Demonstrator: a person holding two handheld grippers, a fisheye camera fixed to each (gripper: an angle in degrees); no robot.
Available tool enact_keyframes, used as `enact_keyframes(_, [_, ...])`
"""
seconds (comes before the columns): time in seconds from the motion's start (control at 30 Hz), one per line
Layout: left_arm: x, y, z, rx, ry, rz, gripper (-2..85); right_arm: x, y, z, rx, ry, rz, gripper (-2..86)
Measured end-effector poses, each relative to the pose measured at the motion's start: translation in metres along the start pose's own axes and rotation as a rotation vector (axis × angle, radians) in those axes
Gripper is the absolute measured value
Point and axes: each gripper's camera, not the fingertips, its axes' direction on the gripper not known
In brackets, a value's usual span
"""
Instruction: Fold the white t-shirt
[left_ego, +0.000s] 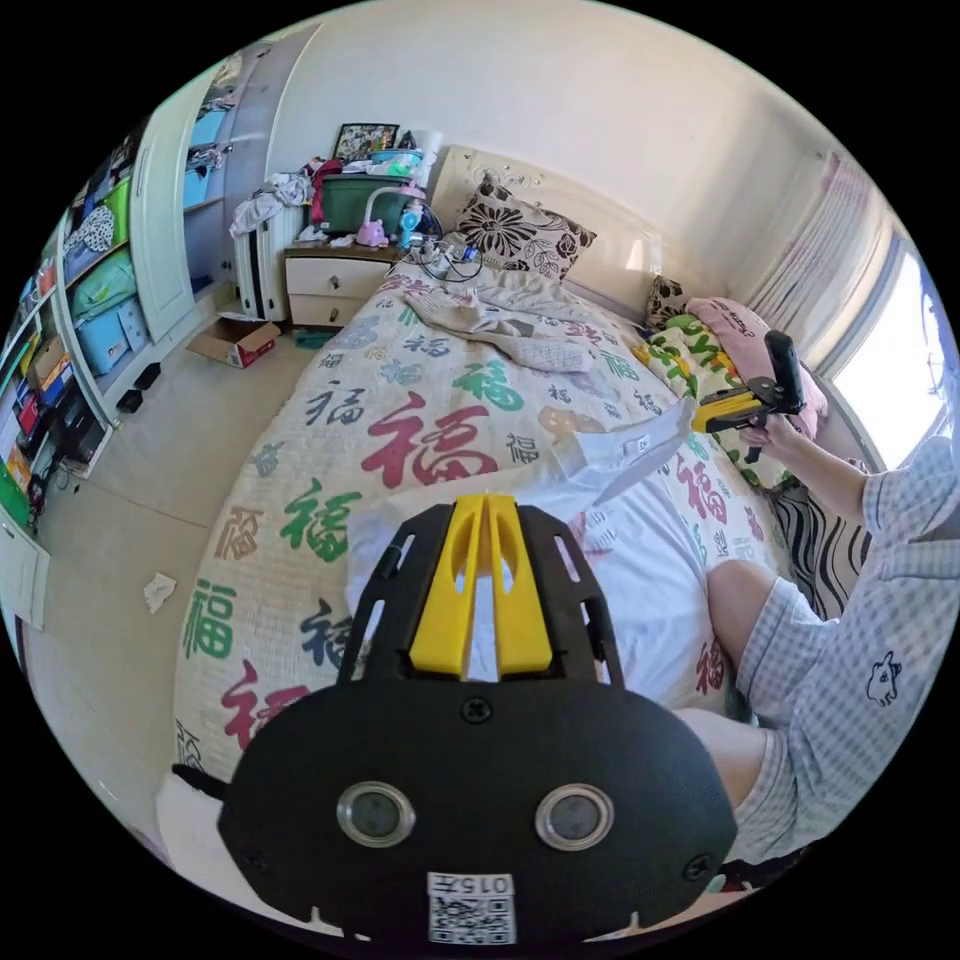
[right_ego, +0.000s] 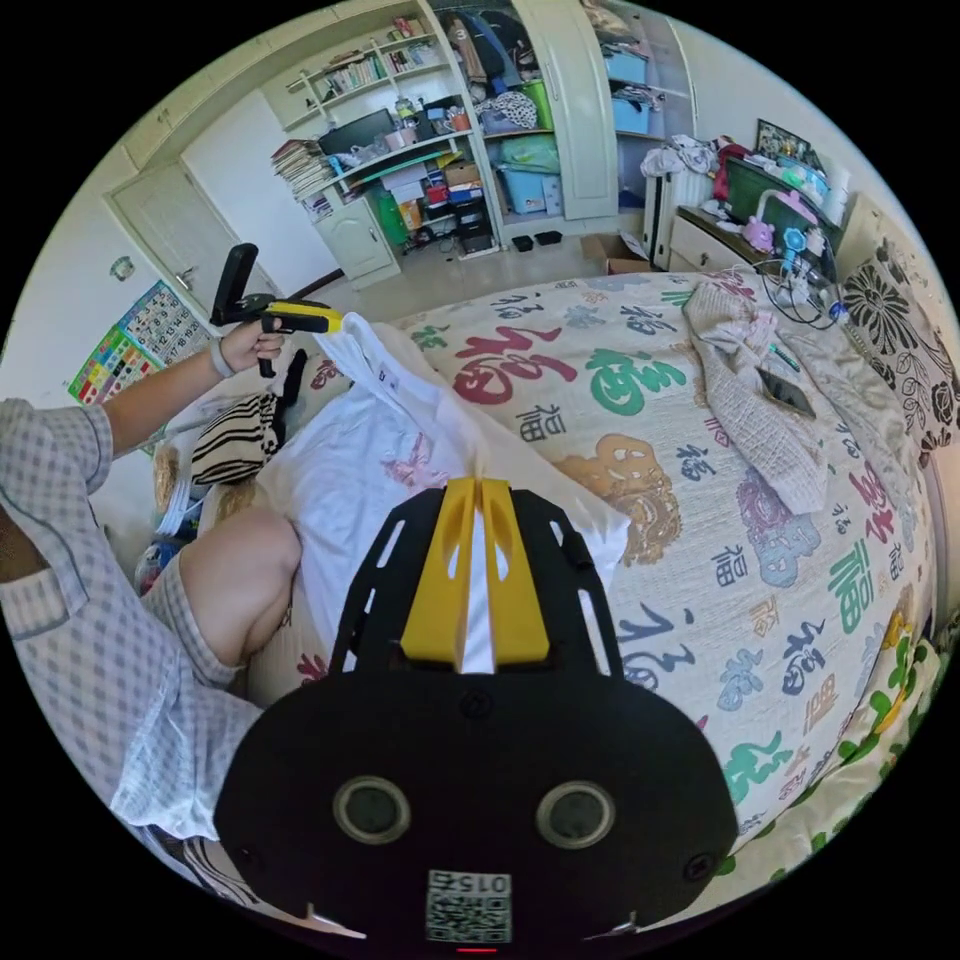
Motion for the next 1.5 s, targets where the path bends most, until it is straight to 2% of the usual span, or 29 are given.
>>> enact_keyframes(0.27, [0.051, 0.138, 0.01, -0.234, 0.034, 0.085, -0.2, -0.091, 0.105, 0.065, -0.242, -0.04, -0.029, -0.8])
enact_keyframes(0.3, [0.056, 0.152, 0.014, -0.281, 0.039, 0.108, -0.2, -0.1, 0.114, 0.078, -0.3, -0.028, -0.046, -0.8])
enact_keyframes(0.4, [0.064, 0.173, 0.025, -0.429, 0.039, 0.169, -0.2, -0.12, 0.126, 0.106, -0.492, 0.173, -0.198, -0.9])
enact_keyframes(0.43, [0.065, 0.178, 0.032, -0.531, 0.036, 0.196, -0.3, -0.123, 0.131, 0.115, -0.576, 0.168, -0.248, -0.9])
enact_keyframes(0.5, [0.068, 0.185, 0.033, -0.606, -0.02, 0.255, -0.3, -0.123, 0.139, 0.125, -0.691, 0.113, -0.302, -0.9])
enact_keyframes(0.57, [0.069, 0.186, 0.025, -0.604, -0.043, 0.277, -0.4, -0.116, 0.143, 0.125, -0.705, 0.165, -0.281, -0.7])
enact_keyframes(0.63, [0.069, 0.178, 0.009, -0.521, -0.042, 0.253, -0.5, -0.104, 0.137, 0.11, -0.575, 0.225, -0.202, -0.1])
enact_keyframes(0.67, [0.068, 0.175, 0.005, -0.492, -0.031, 0.242, -0.5, -0.101, 0.134, 0.106, -0.532, 0.204, -0.181, 0.2])
enact_keyframes(0.73, [0.068, 0.164, 0.001, -0.406, 0.056, 0.222, -0.4, -0.094, 0.12, 0.102, -0.408, 0.032, -0.158, 1.5])
enact_keyframes(0.77, [0.068, 0.163, 0.002, -0.398, 0.073, 0.224, -0.4, -0.092, 0.117, 0.105, -0.404, -0.006, -0.159, 1.7])
enact_keyframes(0.87, [0.067, 0.164, 0.034, -0.538, 0.081, 0.257, -0.3, -0.089, 0.112, 0.153, -0.63, -0.087, -0.182, 0.8])
enact_keyframes(0.9, [0.064, 0.169, 0.052, -0.672, 0.033, 0.27, -0.2, -0.088, 0.118, 0.175, -0.766, -0.061, -0.194, -0.2])
enact_keyframes(0.93, [0.061, 0.175, 0.063, -0.742, 0.006, 0.28, -0.2, -0.085, 0.119, 0.179, -0.76, -0.059, -0.191, -0.5])
enact_keyframes(1.0, [0.055, 0.173, 0.061, -0.757, 0.027, 0.285, -0.1, -0.074, 0.115, 0.172, -0.77, -0.096, -0.146, -0.7])
enact_keyframes(1.07, [0.047, 0.166, 0.049, -0.715, -0.004, 0.259, 0.4, -0.058, 0.111, 0.151, -0.671, -0.119, -0.092, -0.5])
enact_keyframes(1.1, [0.039, 0.159, 0.036, -0.641, -0.023, 0.234, 0.9, -0.039, 0.108, 0.131, -0.556, -0.152, -0.012, -0.2])
enact_keyframes(1.17, [0.013, 0.145, 0.017, -0.512, -0.064, 0.087, 3.8, 0.003, 0.106, 0.102, -0.365, -0.181, 0.185, 1.5])
enact_keyframes(1.23, [-0.038, 0.131, -0.002, -0.337, -0.09, -0.211, 7.9, 0.066, 0.113, 0.077, -0.13, -0.127, 0.467, 7.3])
enact_keyframes(1.33, [-0.098, 0.136, -0.004, -0.157, 0.051, -0.545, 9.2, 0.125, 0.119, 0.081, -0.036, -0.209, 0.704, 10.9])
enact_keyframes(1.43, [-0.135, 0.148, 0.012, -0.071, 0.192, -0.717, 10.1, 0.157, 0.12, 0.1, 0.029, -0.323, 0.849, 10.7])
enact_keyframes(1.5, [-0.15, 0.154, 0.021, -0.05, 0.187, -0.793, 8.9, 0.169, 0.119, 0.114, 0.013, -0.363, 0.917, 9.5])
